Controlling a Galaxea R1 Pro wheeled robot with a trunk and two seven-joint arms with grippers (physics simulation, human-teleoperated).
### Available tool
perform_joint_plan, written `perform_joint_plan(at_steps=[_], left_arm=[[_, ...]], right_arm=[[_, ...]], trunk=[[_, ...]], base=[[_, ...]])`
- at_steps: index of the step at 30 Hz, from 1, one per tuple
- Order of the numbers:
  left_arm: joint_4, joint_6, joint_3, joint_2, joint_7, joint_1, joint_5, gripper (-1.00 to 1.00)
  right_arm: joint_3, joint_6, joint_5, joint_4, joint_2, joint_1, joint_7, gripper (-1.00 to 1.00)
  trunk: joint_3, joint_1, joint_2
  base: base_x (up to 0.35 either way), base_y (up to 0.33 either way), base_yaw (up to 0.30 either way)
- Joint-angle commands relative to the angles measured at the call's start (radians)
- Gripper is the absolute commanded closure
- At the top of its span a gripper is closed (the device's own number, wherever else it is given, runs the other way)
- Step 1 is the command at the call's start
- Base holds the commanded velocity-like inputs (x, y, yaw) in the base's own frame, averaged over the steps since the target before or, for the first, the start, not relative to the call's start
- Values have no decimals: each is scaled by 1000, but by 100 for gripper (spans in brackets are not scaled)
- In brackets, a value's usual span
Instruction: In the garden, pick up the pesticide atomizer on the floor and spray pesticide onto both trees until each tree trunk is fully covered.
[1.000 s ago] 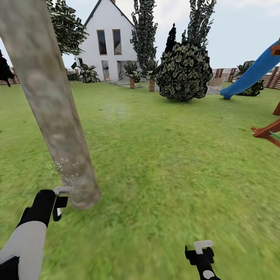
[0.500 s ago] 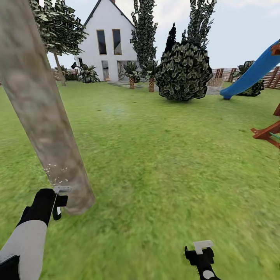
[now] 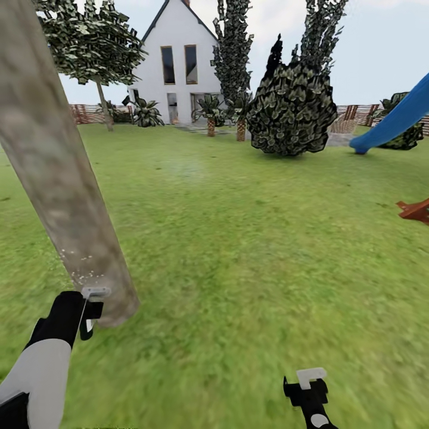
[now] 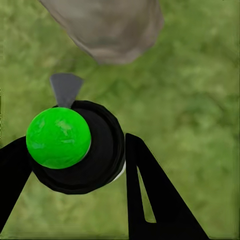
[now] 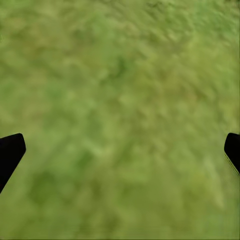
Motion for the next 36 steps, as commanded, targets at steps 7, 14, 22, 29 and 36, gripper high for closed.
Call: perform_joint_plan(at_steps=[7, 14, 22, 29, 36], left_arm=[[-23, 46, 1, 9, -18, -18, -10, 100], [-123, 77, -8, 53, -124, -19, -14, 100], [-108, 142, -118, 152, -283, -40, -18, 100], [-121, 177, -128, 146, -295, -44, -15, 100], [-122, 177, -127, 144, -295, -46, -15, 100]], right_arm=[[-8, -3, 10, 1, 0, 0, -2, -100], [-8, -2, 13, 2, 0, 0, 1, -100], [-8, -2, 13, 1, 2, -1, 4, -100], [-8, -2, 12, 1, 2, 0, 1, -100], [-8, -2, 13, 1, 0, -1, 1, -100]], trunk=[[-1, 0, 0], [-1, 0, 0], [-1, 0, 0], [-1, 0, 0], [-1, 0, 0]], base=[[108, -276, 147], [58, -95, 1], [0, 0, 84], [147, -105, 188], [216, -194, 3]])
